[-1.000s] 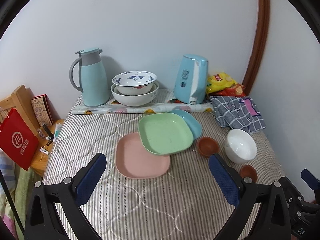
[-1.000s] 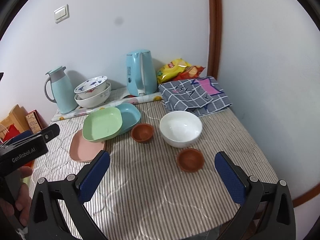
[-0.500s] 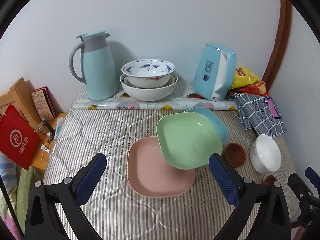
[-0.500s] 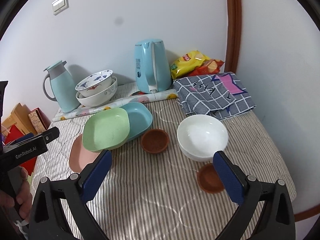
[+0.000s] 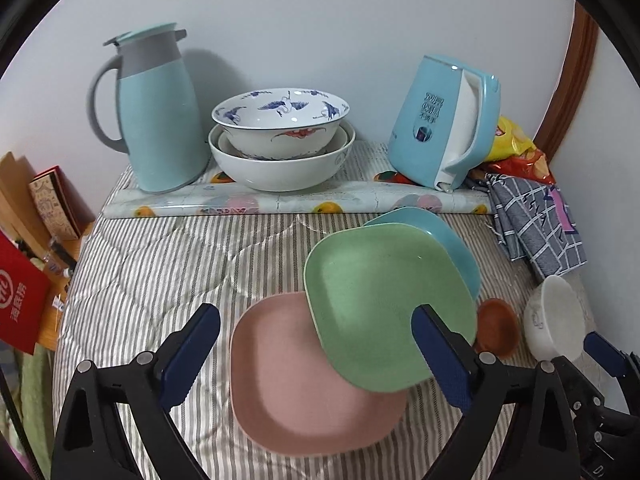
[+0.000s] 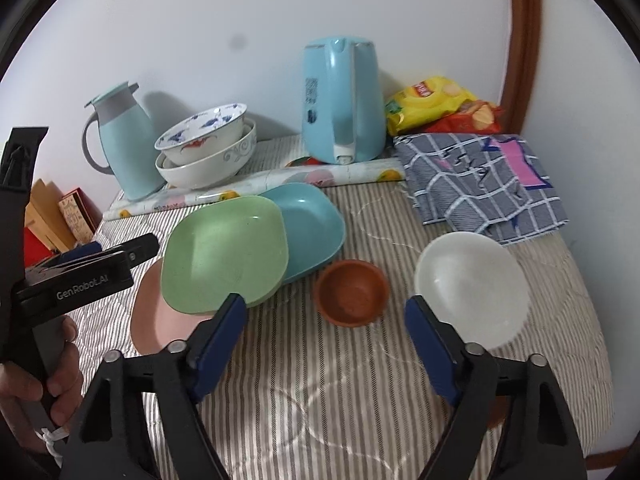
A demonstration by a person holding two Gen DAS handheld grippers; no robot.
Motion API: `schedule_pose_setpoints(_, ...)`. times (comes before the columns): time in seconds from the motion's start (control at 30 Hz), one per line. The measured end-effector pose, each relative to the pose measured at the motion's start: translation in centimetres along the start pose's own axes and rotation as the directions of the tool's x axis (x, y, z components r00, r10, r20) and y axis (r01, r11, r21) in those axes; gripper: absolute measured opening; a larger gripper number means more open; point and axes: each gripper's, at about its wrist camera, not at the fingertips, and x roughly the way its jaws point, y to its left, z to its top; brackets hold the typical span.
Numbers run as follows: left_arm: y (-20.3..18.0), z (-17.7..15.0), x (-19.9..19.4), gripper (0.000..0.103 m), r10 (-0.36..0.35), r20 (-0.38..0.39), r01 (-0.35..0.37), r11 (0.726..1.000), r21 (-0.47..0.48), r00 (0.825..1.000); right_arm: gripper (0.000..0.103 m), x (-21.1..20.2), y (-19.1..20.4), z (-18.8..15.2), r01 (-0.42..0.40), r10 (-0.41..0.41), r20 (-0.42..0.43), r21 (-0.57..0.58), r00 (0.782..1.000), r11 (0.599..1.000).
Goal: Organize plates and bowls
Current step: 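Move both grippers to the green square plate and close on its rim, then lift the green plate with both grippers and lower it onto the pink plate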
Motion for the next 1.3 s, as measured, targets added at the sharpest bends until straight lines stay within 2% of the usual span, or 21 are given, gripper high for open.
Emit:
schedule_pose_setpoints(0.47,0.9,2.0,5.4,0.096,-0.02,-0.054,0.021,1.0,0.003,0.998,0.064,6.1,1.5,1.6,-0.025,0.025,-0.074,0.005,0.997,1.0)
schedule_pose_setpoints(0.67,0.8,2.6,7.4,0.084,-0.058,-0.08,0.059,0.998,0.005,0.995,0.058,8.4,2.2,1.8,-0.035,0.036,-0.116,0.007,0.993,0.999)
schedule_pose_setpoints(0.8,1.1,2.8,8.6,0.071,-0.088,-0.097,0.087,0.996,-0.014,0.991,0.056,9.4,2.6,1.8,-0.039,0.04,-0.131,0.01,0.991,0.999)
schedule_pose_setpoints(0.97,1.3,2.8,9.6,0.055,-0.138,-0.116,0.135,0.99,-0.033,0.984,0.043,10.7,2.9,1.7,-0.048,0.049,-0.165,0.013,0.985,0.999)
schedule_pose_setpoints(1.07,1.2,2.7,10.0,0.04,-0.166,-0.126,0.164,0.986,-0.033,0.978,0.033,11.3,2.9,1.6,-0.051,0.053,-0.174,0.018,0.983,0.999)
schedule_pose_setpoints(1.13,1.0,2.6,10.1,0.019,-0.18,-0.13,0.18,0.984,-0.013,0.975,0.02,11.6,2.9,1.6,-0.062,0.067,-0.182,0.033,0.981,0.998)
schedule_pose_setpoints(1.2,0.9,2.4,9.9,0.015,-0.175,-0.129,0.177,0.984,0.001,0.976,0.015,11.8,2.8,1.6,-0.066,0.074,-0.188,0.05,0.979,0.997)
schedule_pose_setpoints(1.3,1.2,2.3,9.5,0.011,-0.192,-0.12,0.193,0.981,-0.008,0.974,0.013,11.5,2.8,1.7,-0.039,0.046,-0.157,0.048,0.986,0.998)
